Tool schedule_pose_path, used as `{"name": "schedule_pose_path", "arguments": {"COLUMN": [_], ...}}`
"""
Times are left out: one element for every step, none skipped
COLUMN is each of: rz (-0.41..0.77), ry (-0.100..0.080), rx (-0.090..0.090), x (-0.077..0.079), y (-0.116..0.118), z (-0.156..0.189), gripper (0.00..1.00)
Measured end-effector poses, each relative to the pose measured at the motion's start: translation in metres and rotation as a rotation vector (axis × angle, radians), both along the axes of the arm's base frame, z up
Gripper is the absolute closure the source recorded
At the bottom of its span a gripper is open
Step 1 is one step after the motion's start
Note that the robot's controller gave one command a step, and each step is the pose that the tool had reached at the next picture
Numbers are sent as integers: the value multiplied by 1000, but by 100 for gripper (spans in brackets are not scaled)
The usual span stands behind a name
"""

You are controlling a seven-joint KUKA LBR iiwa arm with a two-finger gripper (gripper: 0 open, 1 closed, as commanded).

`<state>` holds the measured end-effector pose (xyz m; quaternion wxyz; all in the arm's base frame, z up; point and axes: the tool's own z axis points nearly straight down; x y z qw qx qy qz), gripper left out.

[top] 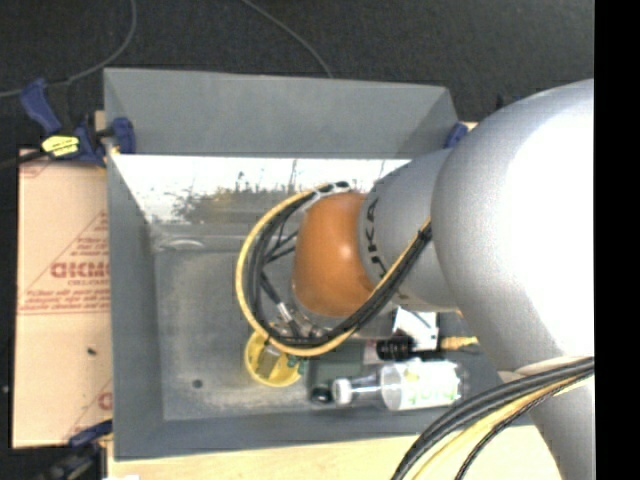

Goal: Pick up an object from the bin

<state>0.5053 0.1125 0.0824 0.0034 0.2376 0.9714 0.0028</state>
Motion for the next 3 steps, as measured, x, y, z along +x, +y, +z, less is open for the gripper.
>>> {"name": "schedule_pose_path", "arguments": {"rz": [-4,-5,-5], "ry": [0,0,0], "rx": [0,1,1], "x": [0,0,0], "y": [0,0,0], "z": [0,0,0], "gripper": [100,100,100]}}
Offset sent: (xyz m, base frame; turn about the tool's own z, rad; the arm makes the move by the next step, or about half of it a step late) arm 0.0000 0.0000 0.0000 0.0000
